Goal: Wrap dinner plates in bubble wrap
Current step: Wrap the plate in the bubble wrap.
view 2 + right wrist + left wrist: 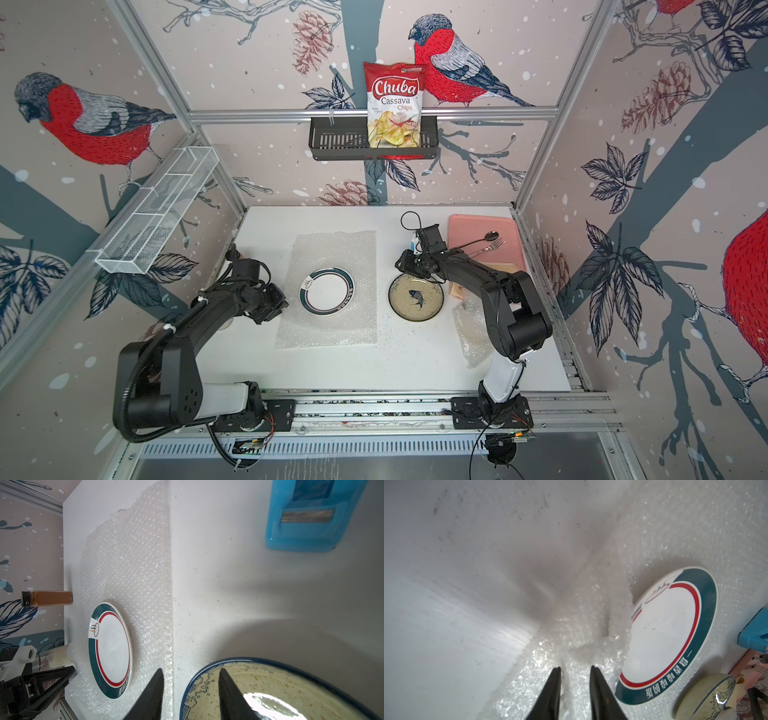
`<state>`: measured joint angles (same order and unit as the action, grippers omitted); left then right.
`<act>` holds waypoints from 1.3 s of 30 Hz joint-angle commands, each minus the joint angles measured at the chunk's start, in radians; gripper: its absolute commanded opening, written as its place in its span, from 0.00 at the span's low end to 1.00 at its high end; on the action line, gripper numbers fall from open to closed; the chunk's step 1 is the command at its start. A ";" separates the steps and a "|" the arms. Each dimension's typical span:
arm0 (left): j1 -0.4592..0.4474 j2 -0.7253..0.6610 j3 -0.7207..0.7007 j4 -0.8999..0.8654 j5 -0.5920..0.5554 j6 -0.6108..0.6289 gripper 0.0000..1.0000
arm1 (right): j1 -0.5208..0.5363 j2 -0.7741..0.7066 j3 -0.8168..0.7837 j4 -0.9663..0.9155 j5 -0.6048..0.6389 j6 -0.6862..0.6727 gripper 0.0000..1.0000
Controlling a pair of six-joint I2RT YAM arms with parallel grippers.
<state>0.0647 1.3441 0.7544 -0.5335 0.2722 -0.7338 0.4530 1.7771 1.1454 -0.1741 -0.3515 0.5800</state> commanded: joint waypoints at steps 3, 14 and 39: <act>0.002 0.015 0.005 0.022 0.095 -0.019 0.16 | 0.008 0.011 0.013 0.007 -0.017 -0.001 0.44; -0.016 0.078 0.047 0.182 0.256 -0.144 0.00 | 0.024 0.024 0.026 0.002 -0.017 -0.003 0.44; -0.181 0.432 0.152 0.373 0.201 -0.223 0.61 | 0.185 0.034 0.082 -0.124 0.020 -0.138 0.47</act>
<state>-0.1127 1.7519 0.9188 -0.1303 0.5346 -0.9623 0.6086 1.8065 1.2148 -0.2253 -0.3439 0.5133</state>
